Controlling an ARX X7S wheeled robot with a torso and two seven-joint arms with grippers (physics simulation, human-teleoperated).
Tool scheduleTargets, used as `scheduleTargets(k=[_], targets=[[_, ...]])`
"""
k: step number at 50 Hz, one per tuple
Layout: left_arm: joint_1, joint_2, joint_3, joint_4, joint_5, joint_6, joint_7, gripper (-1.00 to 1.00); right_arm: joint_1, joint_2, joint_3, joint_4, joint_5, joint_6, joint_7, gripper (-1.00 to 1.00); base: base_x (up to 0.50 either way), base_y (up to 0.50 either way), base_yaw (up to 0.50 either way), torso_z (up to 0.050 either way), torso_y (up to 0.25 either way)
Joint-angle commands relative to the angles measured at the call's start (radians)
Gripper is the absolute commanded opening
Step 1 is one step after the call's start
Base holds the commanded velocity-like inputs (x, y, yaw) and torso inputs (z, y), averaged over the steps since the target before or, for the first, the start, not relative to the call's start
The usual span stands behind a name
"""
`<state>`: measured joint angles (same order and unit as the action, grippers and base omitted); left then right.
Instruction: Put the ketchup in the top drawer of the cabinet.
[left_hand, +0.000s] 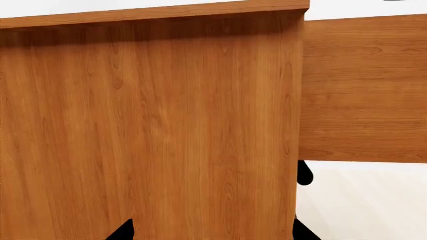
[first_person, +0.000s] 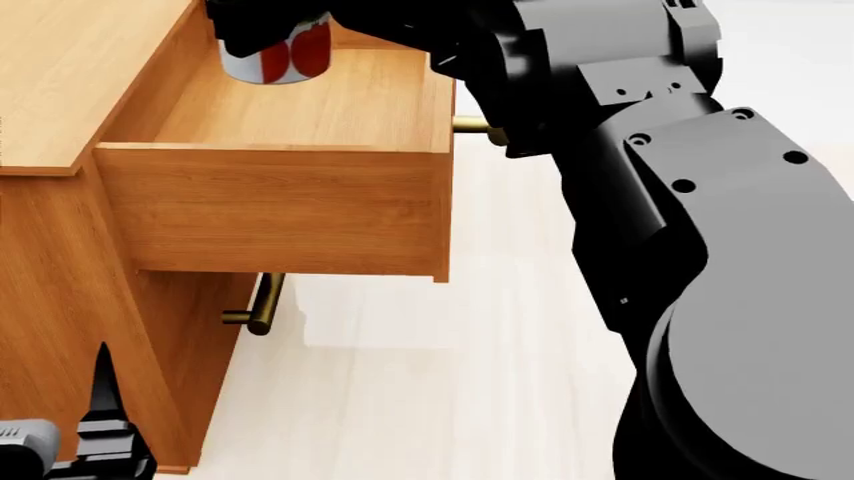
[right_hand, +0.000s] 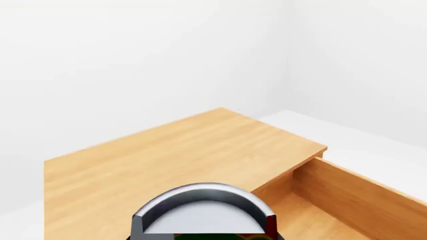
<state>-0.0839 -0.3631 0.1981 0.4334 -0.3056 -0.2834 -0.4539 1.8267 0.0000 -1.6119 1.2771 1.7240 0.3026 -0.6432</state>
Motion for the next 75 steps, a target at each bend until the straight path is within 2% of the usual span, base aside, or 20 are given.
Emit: scheduleTargets(k=[1,75], targets=[[0.002,-0.004,0.001,0.002,-0.001,-0.001,-0.004,1.00,0.002,0.000,0.004,0.002,0.006,-0.012,-0.020,-1.00,0.00,0.00,0.00,0.000,0.000],[-0.008,-0.009,0.012,-0.048,-0.011,0.027,-0.010,1.00,-0.099,0.000,0.016,-0.009,-0.067,-0.051,-0.064,-1.00,0.00,0.00,0.00,0.000,0.000]])
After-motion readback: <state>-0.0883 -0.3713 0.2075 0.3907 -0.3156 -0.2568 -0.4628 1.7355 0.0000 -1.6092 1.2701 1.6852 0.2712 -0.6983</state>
